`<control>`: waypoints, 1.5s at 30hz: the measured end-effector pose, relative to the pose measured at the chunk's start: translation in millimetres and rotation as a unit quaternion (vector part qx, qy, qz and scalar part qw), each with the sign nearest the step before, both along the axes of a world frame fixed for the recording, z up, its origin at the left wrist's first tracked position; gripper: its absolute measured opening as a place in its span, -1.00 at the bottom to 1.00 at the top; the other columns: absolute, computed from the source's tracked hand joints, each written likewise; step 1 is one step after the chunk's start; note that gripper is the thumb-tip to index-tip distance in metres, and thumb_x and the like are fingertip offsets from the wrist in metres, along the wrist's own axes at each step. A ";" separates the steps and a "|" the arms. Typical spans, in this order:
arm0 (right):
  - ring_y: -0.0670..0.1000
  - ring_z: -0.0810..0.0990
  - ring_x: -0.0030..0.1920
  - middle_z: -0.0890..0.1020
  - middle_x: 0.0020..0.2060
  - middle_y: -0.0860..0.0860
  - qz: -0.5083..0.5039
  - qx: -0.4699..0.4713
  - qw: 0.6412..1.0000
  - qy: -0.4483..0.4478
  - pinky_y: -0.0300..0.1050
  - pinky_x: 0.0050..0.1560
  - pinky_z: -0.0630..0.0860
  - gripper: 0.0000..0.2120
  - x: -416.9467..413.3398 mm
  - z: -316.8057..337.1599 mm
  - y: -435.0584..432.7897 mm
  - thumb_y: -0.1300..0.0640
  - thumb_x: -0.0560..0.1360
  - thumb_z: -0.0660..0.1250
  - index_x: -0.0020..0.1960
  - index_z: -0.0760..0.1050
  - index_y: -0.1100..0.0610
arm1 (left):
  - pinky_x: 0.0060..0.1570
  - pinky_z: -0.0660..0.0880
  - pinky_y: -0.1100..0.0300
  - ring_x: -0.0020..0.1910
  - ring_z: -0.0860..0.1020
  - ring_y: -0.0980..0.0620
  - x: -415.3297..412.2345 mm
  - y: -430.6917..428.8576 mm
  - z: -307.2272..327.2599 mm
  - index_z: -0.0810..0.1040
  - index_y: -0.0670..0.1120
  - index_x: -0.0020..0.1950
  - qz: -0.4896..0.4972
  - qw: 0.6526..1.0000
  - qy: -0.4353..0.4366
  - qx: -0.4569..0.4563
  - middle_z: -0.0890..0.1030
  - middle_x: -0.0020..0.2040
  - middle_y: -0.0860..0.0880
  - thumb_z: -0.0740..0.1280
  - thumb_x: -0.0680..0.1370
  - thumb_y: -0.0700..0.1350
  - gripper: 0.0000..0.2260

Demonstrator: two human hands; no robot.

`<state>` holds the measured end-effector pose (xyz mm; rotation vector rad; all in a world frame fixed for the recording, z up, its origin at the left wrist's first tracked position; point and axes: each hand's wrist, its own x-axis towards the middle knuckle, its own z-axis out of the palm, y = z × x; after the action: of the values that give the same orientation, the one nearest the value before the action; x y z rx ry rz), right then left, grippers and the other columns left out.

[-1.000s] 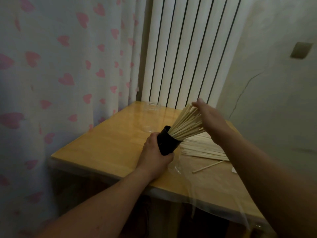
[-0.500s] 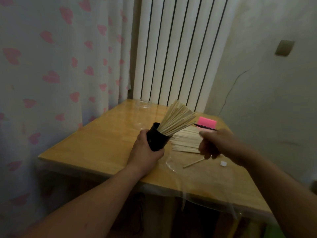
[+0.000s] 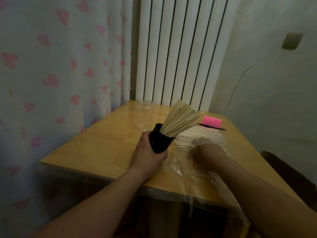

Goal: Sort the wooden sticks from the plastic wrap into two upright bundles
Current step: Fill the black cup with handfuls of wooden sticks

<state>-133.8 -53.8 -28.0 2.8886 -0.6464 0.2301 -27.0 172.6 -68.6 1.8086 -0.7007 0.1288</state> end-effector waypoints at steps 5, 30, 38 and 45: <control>0.07 0.62 0.14 0.63 0.17 0.05 -0.005 -0.042 0.989 0.143 -0.04 0.15 0.59 -0.73 22.9 17.2 -8.4 0.07 0.57 0.38 0.26 0.60 0.02 | 0.16 0.60 0.00 0.20 0.55 0.08 1.1 -1.2 -0.5 0.28 0.20 0.40 0.002 1.000 -0.005 0.001 0.52 0.26 0.14 0.58 0.37 0.13 -0.29; 0.05 0.61 0.11 0.58 0.18 0.04 0.046 -0.096 0.985 0.135 -0.03 0.14 0.63 -0.70 9.5 20.9 9.8 0.02 0.60 0.40 0.32 0.53 -0.02 | 0.20 0.60 0.00 0.22 0.54 0.08 1.7 -1.7 -0.2 0.29 0.18 0.43 0.005 1.000 -0.005 0.004 0.52 0.27 0.14 0.58 0.37 0.14 -0.28; 0.15 0.56 0.27 0.50 0.29 0.10 0.026 -0.036 0.992 0.119 0.05 0.28 0.54 -0.60 -1.1 19.1 10.9 0.06 0.61 0.38 0.43 0.42 0.01 | 0.15 0.59 0.06 0.20 0.55 0.09 -1.1 -1.1 2.5 0.31 0.17 0.41 0.009 1.000 -0.004 0.002 0.53 0.25 0.14 0.60 0.40 0.10 -0.31; 0.15 0.49 0.25 0.46 0.26 0.13 0.033 -0.035 0.999 0.013 0.07 0.10 0.58 -0.66 -33.0 12.5 14.4 0.07 0.64 0.27 0.40 0.39 0.02 | 0.13 0.59 0.07 0.19 0.55 0.09 -1.3 -1.2 2.7 0.31 0.17 0.40 0.003 1.000 -0.006 0.004 0.53 0.24 0.15 0.59 0.40 0.10 -0.32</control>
<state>-166.8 -39.4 -15.5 2.8434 -0.5268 0.2179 -28.3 171.4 -65.8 1.8198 -0.7055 0.1413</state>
